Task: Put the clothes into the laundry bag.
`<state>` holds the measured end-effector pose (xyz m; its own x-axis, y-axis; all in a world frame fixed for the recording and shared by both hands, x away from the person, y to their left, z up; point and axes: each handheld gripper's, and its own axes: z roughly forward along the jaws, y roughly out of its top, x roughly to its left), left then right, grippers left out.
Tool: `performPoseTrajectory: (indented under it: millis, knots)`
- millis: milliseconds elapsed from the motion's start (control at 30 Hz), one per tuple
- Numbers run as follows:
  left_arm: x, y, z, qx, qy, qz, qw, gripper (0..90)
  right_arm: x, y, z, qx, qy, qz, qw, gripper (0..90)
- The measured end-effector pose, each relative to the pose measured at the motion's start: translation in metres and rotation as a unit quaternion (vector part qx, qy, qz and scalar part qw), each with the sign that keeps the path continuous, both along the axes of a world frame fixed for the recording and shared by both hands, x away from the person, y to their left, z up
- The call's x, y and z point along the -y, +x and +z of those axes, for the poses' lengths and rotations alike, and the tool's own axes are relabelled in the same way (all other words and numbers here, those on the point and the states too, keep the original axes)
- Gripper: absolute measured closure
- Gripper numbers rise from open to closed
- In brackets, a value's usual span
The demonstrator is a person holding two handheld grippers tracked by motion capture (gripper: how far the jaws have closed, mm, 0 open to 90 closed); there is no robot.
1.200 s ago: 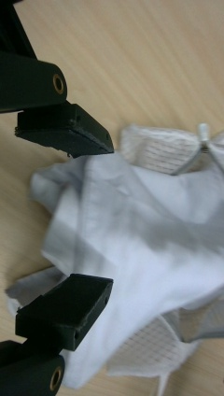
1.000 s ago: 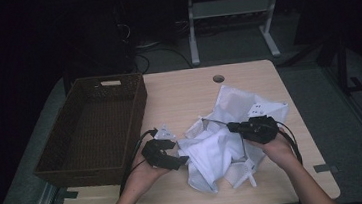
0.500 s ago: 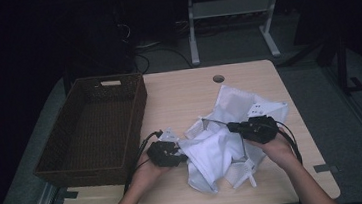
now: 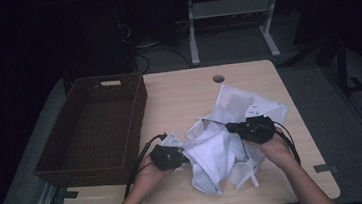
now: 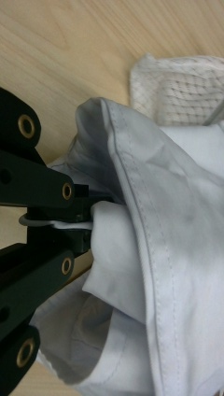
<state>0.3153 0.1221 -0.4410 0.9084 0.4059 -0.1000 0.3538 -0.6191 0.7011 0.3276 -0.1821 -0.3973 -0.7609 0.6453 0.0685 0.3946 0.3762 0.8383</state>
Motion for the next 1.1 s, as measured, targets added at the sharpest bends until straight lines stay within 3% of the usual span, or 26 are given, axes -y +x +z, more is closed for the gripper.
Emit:
performPoseTrajectory:
  millis: [300,400,567,700,833,967,1100]
  knots:
    - [0.012,-0.009,0.004,0.000,-0.020,-0.018,0.9996,88.2,-0.006,0.001,0.000,0.002,-0.003,0.005,1.0000,88.1]
    - [0.015,-0.012,0.004,0.008,-0.012,-0.017,0.9998,86.4,-0.007,0.001,0.000,0.002,-0.005,0.006,1.0000,88.1]
    - [0.006,-0.008,0.002,0.012,-0.009,0.010,0.9998,76.5,-0.006,0.001,0.000,0.001,-0.005,0.005,1.0000,88.1]
    - [-0.001,-0.004,-0.001,0.018,0.002,0.036,0.9992,56.5,-0.006,0.002,-0.001,0.000,-0.004,0.005,1.0000,88.1]
    - [-0.003,0.000,-0.004,0.020,0.016,0.054,0.9982,42.1,-0.005,0.002,-0.001,0.001,-0.005,0.006,1.0000,88.0]
    - [-0.006,0.003,-0.008,0.019,0.031,0.075,0.9965,35.6,-0.005,0.002,-0.001,0.000,-0.005,0.005,1.0000,88.0]
    - [-0.009,0.006,-0.009,0.031,0.034,0.089,0.9949,28.7,-0.004,0.002,-0.002,-0.002,-0.004,0.004,1.0000,88.0]
